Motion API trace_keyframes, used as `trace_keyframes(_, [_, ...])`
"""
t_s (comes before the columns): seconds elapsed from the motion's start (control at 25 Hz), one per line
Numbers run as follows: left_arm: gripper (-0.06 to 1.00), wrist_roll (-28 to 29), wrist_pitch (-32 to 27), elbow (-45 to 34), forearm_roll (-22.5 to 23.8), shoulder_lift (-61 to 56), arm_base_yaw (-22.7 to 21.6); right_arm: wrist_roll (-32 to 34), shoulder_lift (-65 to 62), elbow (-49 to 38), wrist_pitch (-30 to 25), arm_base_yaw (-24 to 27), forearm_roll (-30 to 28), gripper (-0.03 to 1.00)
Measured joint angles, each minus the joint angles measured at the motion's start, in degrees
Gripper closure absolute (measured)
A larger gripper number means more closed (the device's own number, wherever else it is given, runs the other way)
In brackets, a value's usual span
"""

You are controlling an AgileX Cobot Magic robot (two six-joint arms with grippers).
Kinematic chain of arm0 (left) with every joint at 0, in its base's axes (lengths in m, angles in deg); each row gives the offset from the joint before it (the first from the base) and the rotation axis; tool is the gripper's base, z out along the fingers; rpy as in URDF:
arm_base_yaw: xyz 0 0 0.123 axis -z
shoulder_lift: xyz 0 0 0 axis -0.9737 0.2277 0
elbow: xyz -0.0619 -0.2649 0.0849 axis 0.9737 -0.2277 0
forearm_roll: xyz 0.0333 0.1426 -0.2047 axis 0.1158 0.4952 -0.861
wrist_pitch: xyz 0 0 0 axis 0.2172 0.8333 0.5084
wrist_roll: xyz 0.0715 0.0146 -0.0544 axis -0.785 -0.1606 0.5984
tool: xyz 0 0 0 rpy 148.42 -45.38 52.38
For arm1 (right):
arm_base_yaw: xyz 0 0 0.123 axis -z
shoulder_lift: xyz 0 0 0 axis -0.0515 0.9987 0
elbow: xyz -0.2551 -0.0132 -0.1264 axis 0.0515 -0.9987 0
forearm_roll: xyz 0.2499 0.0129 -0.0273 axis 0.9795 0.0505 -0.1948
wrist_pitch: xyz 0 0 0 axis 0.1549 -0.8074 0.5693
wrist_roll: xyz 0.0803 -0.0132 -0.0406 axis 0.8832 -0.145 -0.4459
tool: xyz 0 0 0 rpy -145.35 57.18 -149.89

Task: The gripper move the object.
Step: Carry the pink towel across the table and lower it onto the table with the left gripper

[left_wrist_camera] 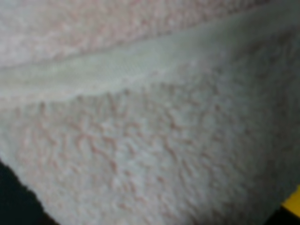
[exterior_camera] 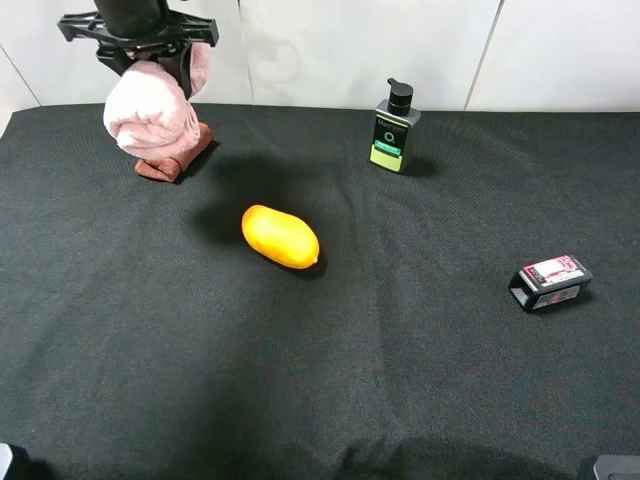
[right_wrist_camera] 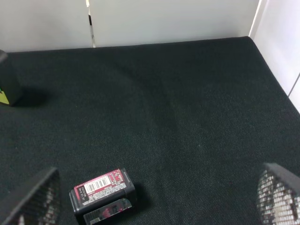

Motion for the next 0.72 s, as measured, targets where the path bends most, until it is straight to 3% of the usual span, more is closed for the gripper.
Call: trace_keyframes(0.72, [0.41,-0.49,0.0,10.1,-1.56,11.88,0.5,0.0,0.0,0.0,0.0,0.0,0.0,0.34])
